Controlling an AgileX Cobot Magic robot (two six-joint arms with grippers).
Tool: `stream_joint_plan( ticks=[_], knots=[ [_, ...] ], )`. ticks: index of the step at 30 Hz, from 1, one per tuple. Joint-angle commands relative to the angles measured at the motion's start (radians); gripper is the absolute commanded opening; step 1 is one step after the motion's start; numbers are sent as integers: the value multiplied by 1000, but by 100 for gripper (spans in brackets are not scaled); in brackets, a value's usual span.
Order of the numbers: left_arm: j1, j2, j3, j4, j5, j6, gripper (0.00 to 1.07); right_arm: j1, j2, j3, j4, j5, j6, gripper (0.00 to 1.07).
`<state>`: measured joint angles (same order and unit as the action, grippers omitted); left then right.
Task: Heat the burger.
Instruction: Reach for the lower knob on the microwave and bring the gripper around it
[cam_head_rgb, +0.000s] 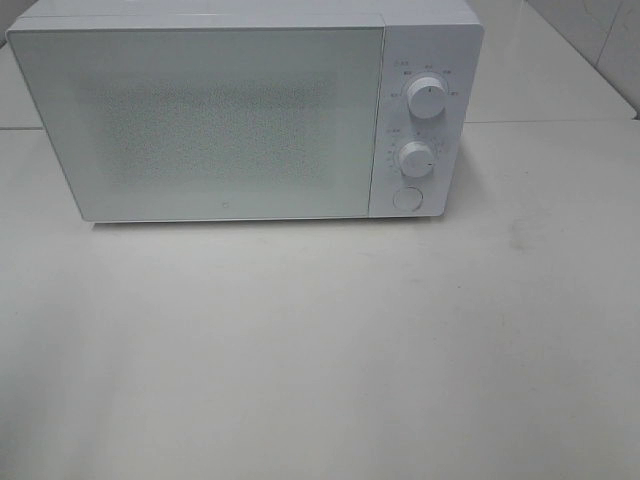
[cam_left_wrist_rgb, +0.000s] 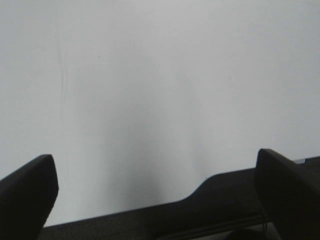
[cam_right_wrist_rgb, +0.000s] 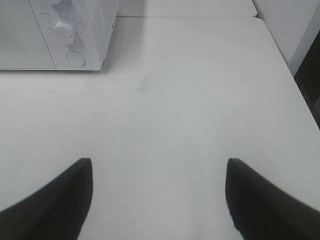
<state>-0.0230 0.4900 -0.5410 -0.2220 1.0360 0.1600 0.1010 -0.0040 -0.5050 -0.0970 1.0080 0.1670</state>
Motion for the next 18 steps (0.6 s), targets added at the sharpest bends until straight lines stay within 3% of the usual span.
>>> stream_joint_plan(
  ticks=[1,11,18],
  knots=[
    [0,-42,24,-3,42,-21,100,-3,-27,5,-3,-11,5,73],
    [-3,-125,24,6,41,-27,100,-3,-27,5,-3,-11,5,73],
    [0,-272,24,-1,40,-24,100,-3,-27,5,-3,-11,5,73]
  ],
)
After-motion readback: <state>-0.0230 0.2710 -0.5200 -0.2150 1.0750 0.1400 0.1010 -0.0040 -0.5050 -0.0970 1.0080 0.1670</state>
